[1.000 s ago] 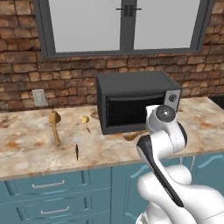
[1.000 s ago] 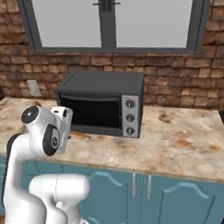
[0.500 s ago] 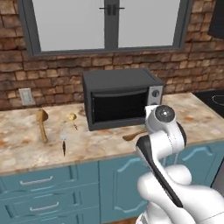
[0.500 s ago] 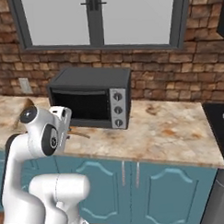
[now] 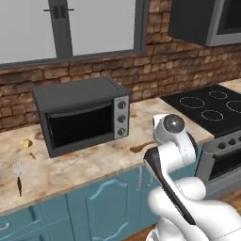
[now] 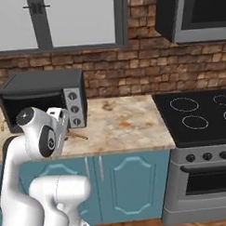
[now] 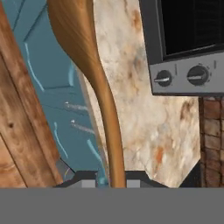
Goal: Organize the utensils by type. Pick up the wooden spoons from the counter and place them in the open cabinet. Then pick up the metallic utensils from the counter and place them in the open drawer.
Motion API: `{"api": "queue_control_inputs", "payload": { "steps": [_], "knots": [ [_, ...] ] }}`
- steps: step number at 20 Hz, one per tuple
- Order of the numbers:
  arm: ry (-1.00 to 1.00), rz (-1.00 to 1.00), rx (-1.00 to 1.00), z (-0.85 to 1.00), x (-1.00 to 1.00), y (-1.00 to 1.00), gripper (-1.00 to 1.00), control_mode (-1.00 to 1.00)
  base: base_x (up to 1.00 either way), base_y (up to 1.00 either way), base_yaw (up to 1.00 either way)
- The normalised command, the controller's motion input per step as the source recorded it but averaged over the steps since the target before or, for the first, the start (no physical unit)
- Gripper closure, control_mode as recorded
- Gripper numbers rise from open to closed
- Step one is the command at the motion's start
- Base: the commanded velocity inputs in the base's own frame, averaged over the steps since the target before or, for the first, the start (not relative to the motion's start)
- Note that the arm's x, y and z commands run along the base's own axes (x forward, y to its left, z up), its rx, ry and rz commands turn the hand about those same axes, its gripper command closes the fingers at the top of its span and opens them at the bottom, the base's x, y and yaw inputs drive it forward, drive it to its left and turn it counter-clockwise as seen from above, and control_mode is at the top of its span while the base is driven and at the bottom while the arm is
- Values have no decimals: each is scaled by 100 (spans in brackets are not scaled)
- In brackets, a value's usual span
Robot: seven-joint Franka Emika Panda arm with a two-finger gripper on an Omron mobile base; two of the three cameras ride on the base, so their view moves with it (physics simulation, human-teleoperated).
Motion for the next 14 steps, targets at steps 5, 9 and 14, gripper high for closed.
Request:
{"api": "queue_control_inputs", "payload": {
  "steps": [5, 9, 14],
  "knots": [
    [0, 0, 0, 0, 0, 0, 100, 100, -9, -59, -51],
    [0, 0, 0, 0, 0, 0, 100, 100, -5, -59, -51],
    [0, 0, 0, 0, 0, 0, 100, 100, -1, -51, -49]
  ]
}}
